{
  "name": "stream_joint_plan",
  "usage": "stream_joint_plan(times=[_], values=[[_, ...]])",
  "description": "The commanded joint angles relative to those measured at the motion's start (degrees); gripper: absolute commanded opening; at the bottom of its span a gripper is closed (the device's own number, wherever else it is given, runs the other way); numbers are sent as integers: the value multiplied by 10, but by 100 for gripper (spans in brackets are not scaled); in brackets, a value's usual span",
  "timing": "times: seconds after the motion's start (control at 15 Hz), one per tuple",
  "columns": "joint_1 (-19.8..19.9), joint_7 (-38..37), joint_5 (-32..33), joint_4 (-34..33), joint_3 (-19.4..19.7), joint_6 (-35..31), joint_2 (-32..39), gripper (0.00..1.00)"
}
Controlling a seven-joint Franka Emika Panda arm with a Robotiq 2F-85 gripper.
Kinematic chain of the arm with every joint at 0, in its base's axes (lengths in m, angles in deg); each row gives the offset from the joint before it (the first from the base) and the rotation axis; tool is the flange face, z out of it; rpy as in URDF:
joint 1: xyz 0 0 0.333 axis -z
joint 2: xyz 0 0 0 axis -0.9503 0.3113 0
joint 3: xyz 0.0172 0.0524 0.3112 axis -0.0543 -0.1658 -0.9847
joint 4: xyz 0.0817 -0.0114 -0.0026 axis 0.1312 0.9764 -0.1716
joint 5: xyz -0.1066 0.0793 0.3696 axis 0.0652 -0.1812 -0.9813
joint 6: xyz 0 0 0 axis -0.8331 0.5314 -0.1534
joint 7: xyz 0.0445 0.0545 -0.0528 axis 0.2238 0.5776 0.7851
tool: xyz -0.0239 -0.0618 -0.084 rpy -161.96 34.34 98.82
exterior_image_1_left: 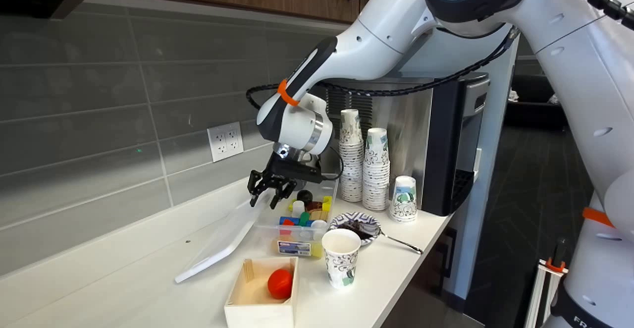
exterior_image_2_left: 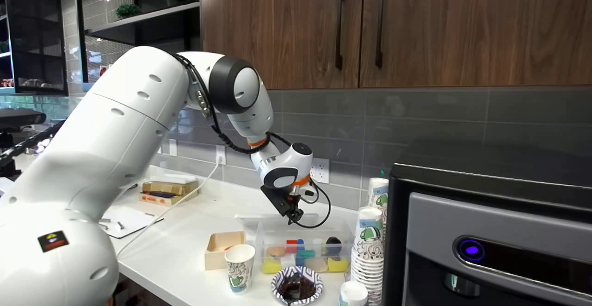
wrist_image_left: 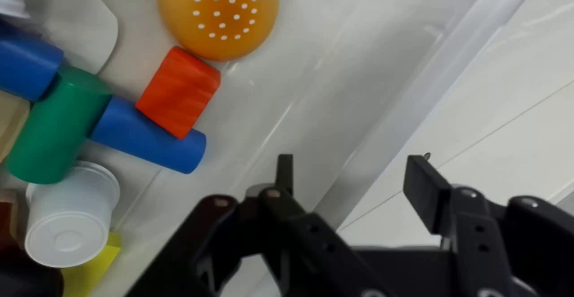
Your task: Pick up the lid and put it on the bowl
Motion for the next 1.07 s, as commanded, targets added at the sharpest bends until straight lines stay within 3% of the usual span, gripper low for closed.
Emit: stream_joint_plan(times=[0.0, 0.13, 0.4, 0.73, 0.87, 1.0], values=[[16, 13, -6, -16, -15, -3, 13, 35], [20, 15, -8, -11, -18, -5, 6, 21], [35, 28, -24, 8, -35, -13, -21, 5], [55, 73, -75, 33, -60, -38, -56, 5], [81, 112, -110, 44, -89, -56, -68, 0], [110, 158, -161, 56, -120, -69, -84, 1]])
